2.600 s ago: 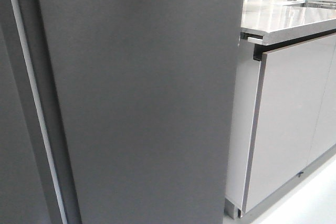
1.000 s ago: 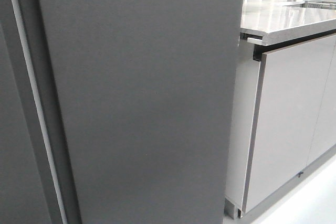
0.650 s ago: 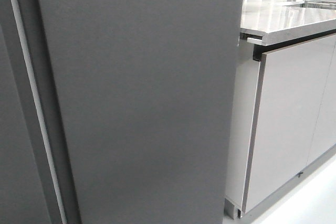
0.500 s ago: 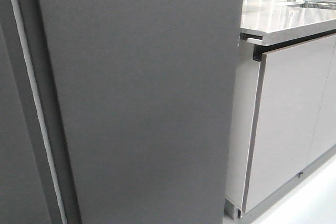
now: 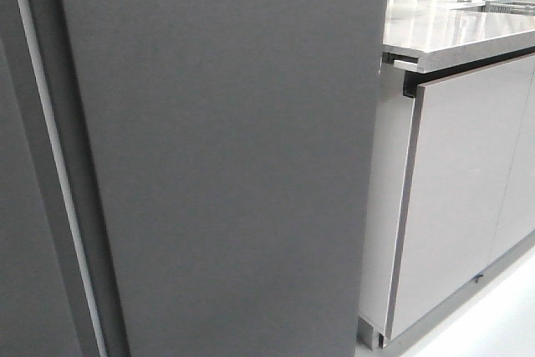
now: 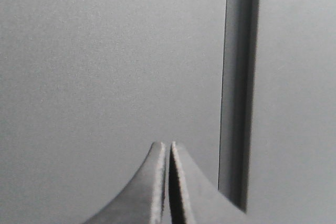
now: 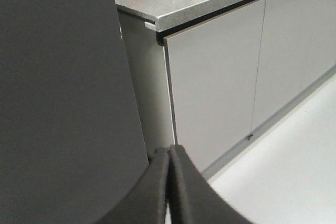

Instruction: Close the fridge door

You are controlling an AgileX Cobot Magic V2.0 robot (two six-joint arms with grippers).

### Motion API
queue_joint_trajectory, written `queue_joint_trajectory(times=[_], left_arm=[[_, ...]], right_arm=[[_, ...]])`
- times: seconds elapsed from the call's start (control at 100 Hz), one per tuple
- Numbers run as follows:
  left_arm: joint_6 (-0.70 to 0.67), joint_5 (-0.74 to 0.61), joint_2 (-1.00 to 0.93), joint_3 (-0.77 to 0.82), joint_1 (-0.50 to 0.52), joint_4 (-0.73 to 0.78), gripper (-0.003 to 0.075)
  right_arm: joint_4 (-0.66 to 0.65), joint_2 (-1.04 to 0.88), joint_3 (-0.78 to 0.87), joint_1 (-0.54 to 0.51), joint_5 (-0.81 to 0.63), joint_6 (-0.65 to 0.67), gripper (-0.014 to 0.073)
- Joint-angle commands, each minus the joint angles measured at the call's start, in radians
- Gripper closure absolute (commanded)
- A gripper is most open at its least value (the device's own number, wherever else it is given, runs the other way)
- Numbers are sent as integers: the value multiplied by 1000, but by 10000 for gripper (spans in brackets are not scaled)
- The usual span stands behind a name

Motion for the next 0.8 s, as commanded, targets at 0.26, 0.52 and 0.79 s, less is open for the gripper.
queue_joint_trajectory(times=[0.26, 0.52, 0.79], left_arm=[[-2, -73, -11, 35, 2, -4, 740], [-2, -73, -11, 35, 2, -4, 740], [-2, -73, -11, 35, 2, -4, 740]], right_arm=[[1, -59, 215, -6, -404, 3, 639], [1, -59, 215, -6, -399, 3, 639], [1, -59, 215, -6, -399, 3, 639]])
